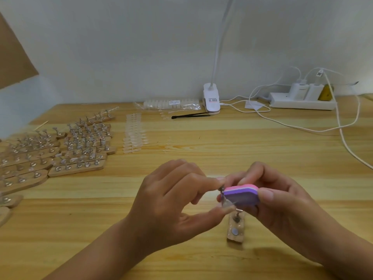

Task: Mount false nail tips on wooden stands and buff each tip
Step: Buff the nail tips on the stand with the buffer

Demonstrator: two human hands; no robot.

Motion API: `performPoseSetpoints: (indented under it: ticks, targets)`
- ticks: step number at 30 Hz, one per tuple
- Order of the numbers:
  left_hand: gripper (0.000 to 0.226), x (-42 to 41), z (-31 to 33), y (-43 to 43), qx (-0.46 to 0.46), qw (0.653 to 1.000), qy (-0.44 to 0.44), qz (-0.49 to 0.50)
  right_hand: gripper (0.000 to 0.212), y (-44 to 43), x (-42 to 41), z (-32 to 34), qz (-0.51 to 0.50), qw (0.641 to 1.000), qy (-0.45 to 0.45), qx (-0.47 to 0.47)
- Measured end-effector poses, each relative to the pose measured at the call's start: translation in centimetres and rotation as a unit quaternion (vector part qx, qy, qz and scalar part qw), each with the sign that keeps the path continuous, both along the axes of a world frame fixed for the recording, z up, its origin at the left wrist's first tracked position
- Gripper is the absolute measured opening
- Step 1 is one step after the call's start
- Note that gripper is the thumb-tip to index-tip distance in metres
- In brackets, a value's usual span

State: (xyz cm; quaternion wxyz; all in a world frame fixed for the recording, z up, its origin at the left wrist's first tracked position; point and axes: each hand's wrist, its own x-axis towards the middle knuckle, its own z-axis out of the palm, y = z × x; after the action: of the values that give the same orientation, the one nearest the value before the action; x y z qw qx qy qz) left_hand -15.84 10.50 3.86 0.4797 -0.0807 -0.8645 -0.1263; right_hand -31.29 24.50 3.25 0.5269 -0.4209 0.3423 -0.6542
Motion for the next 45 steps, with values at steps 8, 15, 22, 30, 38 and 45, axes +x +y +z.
performPoseSetpoints:
  ticks: [8, 15, 22, 30, 38, 45]
  targets:
    - [0.030, 0.0, -0.1, -0.2, -0.017, 1.000, 0.002, 0.006, 0.033, 0.3, 0.2, 0.4, -0.008, 0.999, 0.046, 0.027]
    - [0.030, 0.2, -0.1, -0.6, -0.048, 0.998, 0.004, 0.027, 0.030, -0.3, 0.7, 0.2, -0.039, 0.992, 0.111, 0.035]
    - [0.029, 0.0, 0.1, 0.0, -0.035, 0.999, 0.007, 0.012, 0.033, 0.1, 0.7, 0.0, -0.094, 0.983, 0.153, 0.034]
    - [0.028, 0.2, 0.2, -0.4, -0.040, 0.999, 0.004, 0.025, 0.038, 0.4, 1.1, -0.1, -0.121, 0.979, 0.165, 0.013]
    - [0.028, 0.4, 0.3, -0.1, -0.029, 0.999, 0.011, 0.013, 0.035, 0.5, 1.4, -0.2, -0.120, 0.979, 0.159, -0.035]
    - [0.029, 0.4, 0.1, -0.3, -0.044, 0.999, 0.008, 0.019, 0.031, 0.8, 1.7, 0.1, -0.128, 0.977, 0.163, -0.051]
